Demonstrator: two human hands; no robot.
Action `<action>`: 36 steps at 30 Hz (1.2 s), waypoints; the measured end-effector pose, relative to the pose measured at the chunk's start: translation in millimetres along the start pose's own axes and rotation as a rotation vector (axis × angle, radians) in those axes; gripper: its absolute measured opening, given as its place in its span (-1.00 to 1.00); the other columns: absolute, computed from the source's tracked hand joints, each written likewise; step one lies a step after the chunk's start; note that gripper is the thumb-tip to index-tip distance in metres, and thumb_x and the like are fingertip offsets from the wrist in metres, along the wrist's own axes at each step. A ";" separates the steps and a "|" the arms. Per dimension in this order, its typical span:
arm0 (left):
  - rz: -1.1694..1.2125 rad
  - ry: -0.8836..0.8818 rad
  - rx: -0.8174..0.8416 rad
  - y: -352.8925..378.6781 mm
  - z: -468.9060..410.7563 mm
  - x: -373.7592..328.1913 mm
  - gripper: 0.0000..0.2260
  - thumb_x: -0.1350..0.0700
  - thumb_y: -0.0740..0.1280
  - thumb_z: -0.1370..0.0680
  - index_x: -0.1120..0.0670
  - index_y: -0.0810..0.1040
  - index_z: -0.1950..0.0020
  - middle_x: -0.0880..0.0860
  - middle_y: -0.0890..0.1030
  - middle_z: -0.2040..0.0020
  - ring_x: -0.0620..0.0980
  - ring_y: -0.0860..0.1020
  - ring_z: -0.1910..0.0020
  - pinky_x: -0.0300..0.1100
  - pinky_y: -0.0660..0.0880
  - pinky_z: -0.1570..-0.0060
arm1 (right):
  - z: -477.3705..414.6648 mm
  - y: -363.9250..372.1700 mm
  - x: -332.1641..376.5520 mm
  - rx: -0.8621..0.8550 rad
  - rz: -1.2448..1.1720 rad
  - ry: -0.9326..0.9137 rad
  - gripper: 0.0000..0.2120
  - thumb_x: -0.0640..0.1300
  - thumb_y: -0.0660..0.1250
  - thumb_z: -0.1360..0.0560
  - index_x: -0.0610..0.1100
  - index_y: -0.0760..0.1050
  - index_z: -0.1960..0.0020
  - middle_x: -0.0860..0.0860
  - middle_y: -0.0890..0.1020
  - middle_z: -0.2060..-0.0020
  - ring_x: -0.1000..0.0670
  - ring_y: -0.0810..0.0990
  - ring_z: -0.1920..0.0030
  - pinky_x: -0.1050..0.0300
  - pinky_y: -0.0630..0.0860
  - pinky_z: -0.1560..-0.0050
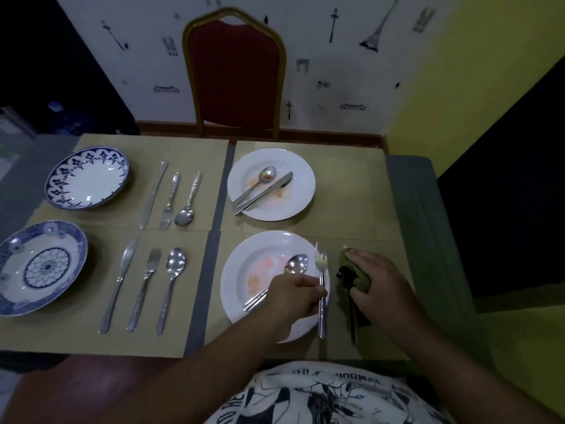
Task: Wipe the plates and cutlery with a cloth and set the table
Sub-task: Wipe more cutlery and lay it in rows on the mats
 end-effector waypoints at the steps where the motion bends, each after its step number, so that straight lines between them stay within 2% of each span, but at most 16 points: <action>1: -0.016 0.003 0.010 12.2 -1.3 -2.1 -0.95 0.33 0.44 -0.51 0.23 0.67 0.07 0.14 0.66 0.26 -0.05 0.60 0.37 -0.22 0.61 0.28 | 3.6 -5.5 -9.7 -0.011 -0.003 0.022 -0.35 -0.33 0.46 -0.31 -0.07 0.48 -0.38 0.07 0.50 -0.32 0.06 0.39 -0.33 0.24 0.25 -0.34; 3: -0.063 0.007 0.023 36.5 -6.6 -3.2 -0.90 0.34 0.42 -0.52 0.17 0.66 0.14 0.12 0.65 0.30 -0.04 0.60 0.37 -0.20 0.60 0.28 | 10.0 -13.8 -30.8 -0.023 -0.013 0.062 -0.35 -0.33 0.46 -0.31 -0.08 0.48 -0.38 0.07 0.51 -0.31 0.05 0.41 -0.34 0.22 0.28 -0.35; 6: -0.117 -0.008 0.042 69.8 -17.5 3.5 -0.89 0.33 0.41 -0.50 0.15 0.70 0.10 0.19 0.72 0.18 0.12 0.67 0.19 -0.04 0.65 0.05 | 19.3 -21.3 -61.6 -0.015 -0.031 0.119 -0.34 -0.32 0.45 -0.30 -0.06 0.48 -0.38 0.07 0.50 -0.32 0.04 0.42 -0.35 0.15 0.33 -0.37; 9: -0.161 0.000 0.017 92.5 -29.5 9.7 -0.90 0.35 0.40 -0.50 0.22 0.69 0.05 0.20 0.70 0.15 0.08 0.66 0.22 -0.09 0.65 0.13 | 27.4 -30.3 -88.2 -0.001 -0.077 0.205 -0.34 -0.32 0.46 -0.35 -0.03 0.44 -0.42 0.09 0.47 -0.34 0.09 0.39 -0.34 0.23 0.29 -0.34; 13: -0.166 -0.062 -0.003 117.0 -42.2 17.9 -0.89 0.38 0.39 -0.52 0.31 0.64 -0.03 0.25 0.68 0.07 0.11 0.67 0.14 -0.11 0.68 0.17 | 32.4 -36.0 -110.0 0.043 -0.090 0.217 -0.34 -0.31 0.45 -0.37 -0.03 0.42 -0.43 0.08 0.44 -0.37 0.10 0.36 -0.36 0.28 0.23 -0.34; 15: -0.160 -0.074 -0.033 124.0 -48.0 21.6 -0.91 0.41 0.39 -0.51 0.30 0.63 0.01 0.23 0.66 0.12 0.11 0.67 0.17 -0.15 0.67 0.24 | 34.0 -38.0 -117.6 0.056 -0.096 0.211 -0.34 -0.31 0.45 -0.37 -0.03 0.42 -0.43 0.08 0.45 -0.36 0.10 0.37 -0.36 0.29 0.23 -0.34; 17: -0.221 -0.059 -0.055 128.1 -52.0 23.6 -0.89 0.41 0.41 -0.50 0.22 0.65 0.12 0.24 0.68 0.08 0.17 0.69 0.09 -0.08 0.68 0.15 | 34.8 -38.5 -122.8 0.067 -0.111 0.196 -0.34 -0.33 0.45 -0.37 -0.05 0.43 -0.43 0.06 0.46 -0.36 0.10 0.37 -0.34 0.30 0.22 -0.34; 19: -0.353 0.004 -0.084 129.0 -52.9 21.6 -0.89 0.34 0.45 -0.49 0.15 0.69 0.13 0.18 0.72 0.06 0.13 0.70 0.05 -0.04 0.67 0.01 | 35.5 -37.2 -126.9 0.082 -0.121 0.174 -0.34 -0.34 0.44 -0.35 -0.07 0.43 -0.42 0.04 0.47 -0.35 0.08 0.39 -0.35 0.30 0.22 -0.34; 21: -0.561 0.125 -0.096 129.4 -49.4 13.2 -0.92 0.22 0.47 -0.49 0.10 0.73 0.04 0.03 0.73 0.07 -0.02 0.68 0.07 -0.16 0.62 -0.05 | 35.7 -35.5 -130.4 0.094 -0.126 0.159 -0.34 -0.34 0.44 -0.35 -0.08 0.43 -0.42 0.04 0.47 -0.36 0.06 0.39 -0.35 0.29 0.22 -0.34; 24: -0.729 0.298 -0.108 133.5 -37.1 2.0 -0.94 0.20 0.44 -0.53 0.13 0.70 0.03 -0.03 0.68 0.17 -0.19 0.61 0.25 -0.40 0.55 0.16 | 35.7 -35.0 -132.7 0.098 -0.137 0.149 -0.34 -0.33 0.44 -0.36 -0.06 0.43 -0.42 0.06 0.46 -0.36 0.13 0.36 -0.34 0.33 0.20 -0.33; 26: -0.802 0.429 -0.083 138.5 -28.3 -2.0 -0.87 0.27 0.40 -0.54 0.04 0.61 0.08 -0.03 0.64 0.25 -0.22 0.58 0.32 -0.39 0.53 0.27 | 34.7 -35.1 -133.4 0.100 -0.139 0.141 -0.34 -0.32 0.44 -0.36 -0.05 0.43 -0.43 0.07 0.45 -0.37 0.20 0.32 -0.29 0.37 0.18 -0.30; 28: -0.966 0.666 -0.034 150.2 -24.3 -2.8 -0.78 0.29 0.41 -0.49 0.03 0.63 -0.06 0.09 0.68 0.08 -0.02 0.64 0.15 -0.14 0.60 0.11 | 33.5 -34.9 -132.4 0.106 -0.137 0.120 -0.34 -0.32 0.44 -0.36 -0.05 0.42 -0.43 0.06 0.46 -0.37 0.21 0.30 -0.30 0.36 0.17 -0.31; 29: -1.134 0.756 -0.011 157.2 -26.4 3.6 -0.64 0.26 0.45 -0.46 0.06 0.60 -0.24 0.15 0.66 -0.13 0.06 0.63 -0.07 -0.06 0.58 -0.11 | 32.8 -34.8 -131.7 0.107 -0.133 0.105 -0.34 -0.33 0.44 -0.36 -0.06 0.42 -0.43 0.06 0.46 -0.37 0.20 0.30 -0.31 0.35 0.18 -0.31; 31: -1.468 0.828 0.015 162.9 -33.1 22.0 -0.32 0.10 0.49 -0.47 0.14 0.31 -0.54 0.17 0.37 -0.52 0.15 0.33 -0.50 -0.01 0.21 -0.48 | 31.8 -34.8 -130.6 0.104 -0.127 0.086 -0.34 -0.33 0.45 -0.35 -0.06 0.43 -0.42 0.07 0.47 -0.36 0.18 0.33 -0.33 0.33 0.19 -0.33; 33: -1.587 0.812 0.039 164.1 -33.9 29.2 -0.22 -0.03 0.41 -0.54 0.14 0.08 -0.62 0.15 0.10 -0.63 0.16 0.04 -0.61 0.00 -0.08 -0.51 | 31.3 -33.8 -129.7 0.102 -0.123 0.073 -0.34 -0.33 0.46 -0.35 -0.06 0.44 -0.41 0.06 0.48 -0.35 0.15 0.35 -0.34 0.31 0.20 -0.34; 36: -1.630 0.810 0.052 162.0 -36.9 35.4 -0.23 -0.08 0.33 -0.59 0.13 -0.02 -0.63 0.13 -0.01 -0.64 0.14 -0.07 -0.62 -0.03 -0.21 -0.48 | 31.1 -31.5 -129.1 0.098 -0.116 0.061 -0.34 -0.33 0.47 -0.34 -0.06 0.44 -0.40 0.06 0.49 -0.35 0.19 0.32 -0.32 0.34 0.19 -0.33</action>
Point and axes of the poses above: each hand's wrist, its own z-axis away from the middle knuckle, its own y-axis out of the palm, x = y × z, the point moved 9 cm from there along -z, towards the middle knuckle
